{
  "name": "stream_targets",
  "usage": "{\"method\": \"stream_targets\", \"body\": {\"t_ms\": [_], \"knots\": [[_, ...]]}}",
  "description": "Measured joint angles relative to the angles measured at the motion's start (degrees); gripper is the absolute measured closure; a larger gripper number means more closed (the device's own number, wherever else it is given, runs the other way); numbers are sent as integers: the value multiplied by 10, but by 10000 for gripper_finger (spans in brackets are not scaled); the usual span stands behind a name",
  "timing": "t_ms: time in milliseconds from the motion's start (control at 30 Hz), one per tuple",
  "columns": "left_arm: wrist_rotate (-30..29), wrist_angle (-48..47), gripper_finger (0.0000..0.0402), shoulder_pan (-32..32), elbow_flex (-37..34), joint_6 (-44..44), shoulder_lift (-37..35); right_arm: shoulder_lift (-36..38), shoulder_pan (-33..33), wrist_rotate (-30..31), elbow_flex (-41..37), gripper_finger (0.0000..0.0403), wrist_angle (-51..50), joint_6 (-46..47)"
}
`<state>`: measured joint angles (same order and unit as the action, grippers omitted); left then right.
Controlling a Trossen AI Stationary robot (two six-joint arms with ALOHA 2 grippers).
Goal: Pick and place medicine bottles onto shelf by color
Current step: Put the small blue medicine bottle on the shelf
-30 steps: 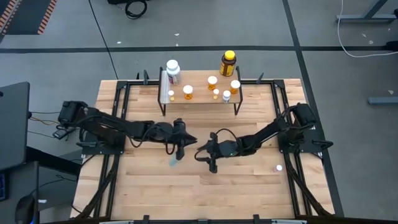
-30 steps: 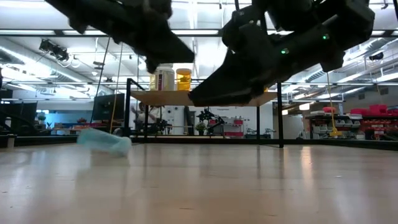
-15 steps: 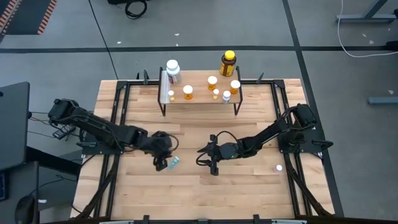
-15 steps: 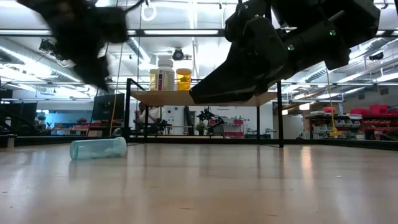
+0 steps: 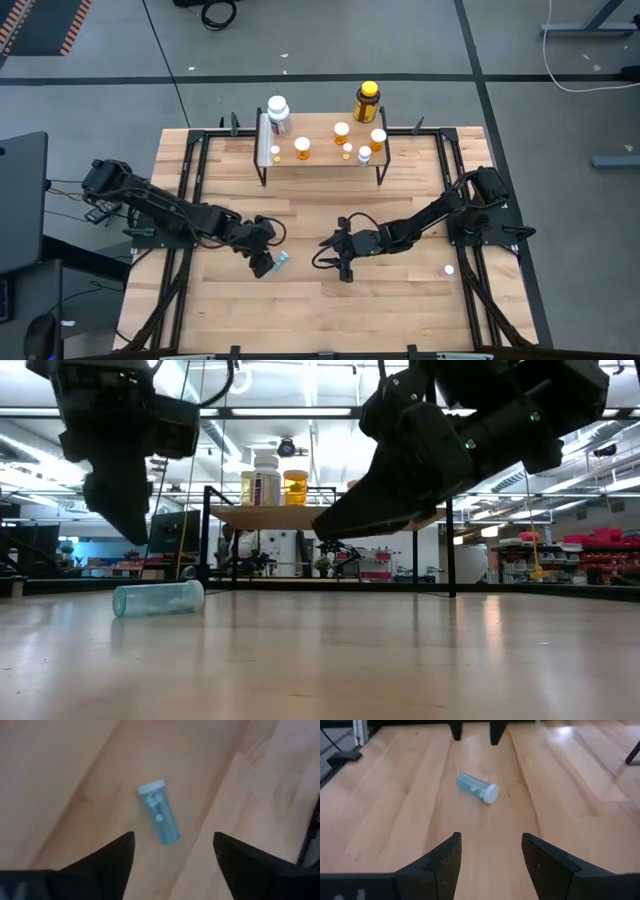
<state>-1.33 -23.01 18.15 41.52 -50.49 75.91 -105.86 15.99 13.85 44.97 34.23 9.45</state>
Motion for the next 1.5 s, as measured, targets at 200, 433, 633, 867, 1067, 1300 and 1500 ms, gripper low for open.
{"method": "stream_targets", "body": {"t_ms": [200,433,633,867,1067,1300,1500], "knots": [[13,46,108,1,0,-19,76,0,-2,0,0,189,-5,-5],[31,72,119,1,2,-32,141,0,-16,0,0,189,-7,-11],[15,70,132,1,4,-45,147,0,-23,0,0,189,-12,-16],[10,65,185,1,3,-44,147,0,-23,0,0,189,-15,-16],[5,62,248,4,2,-43,147,0,-23,0,0,189,-14,-15],[-3,73,289,4,2,-23,148,0,-23,0,0,189,-14,-15],[-38,145,307,4,1,27,146,0,-23,-1,0,189,-11,-2]]}}
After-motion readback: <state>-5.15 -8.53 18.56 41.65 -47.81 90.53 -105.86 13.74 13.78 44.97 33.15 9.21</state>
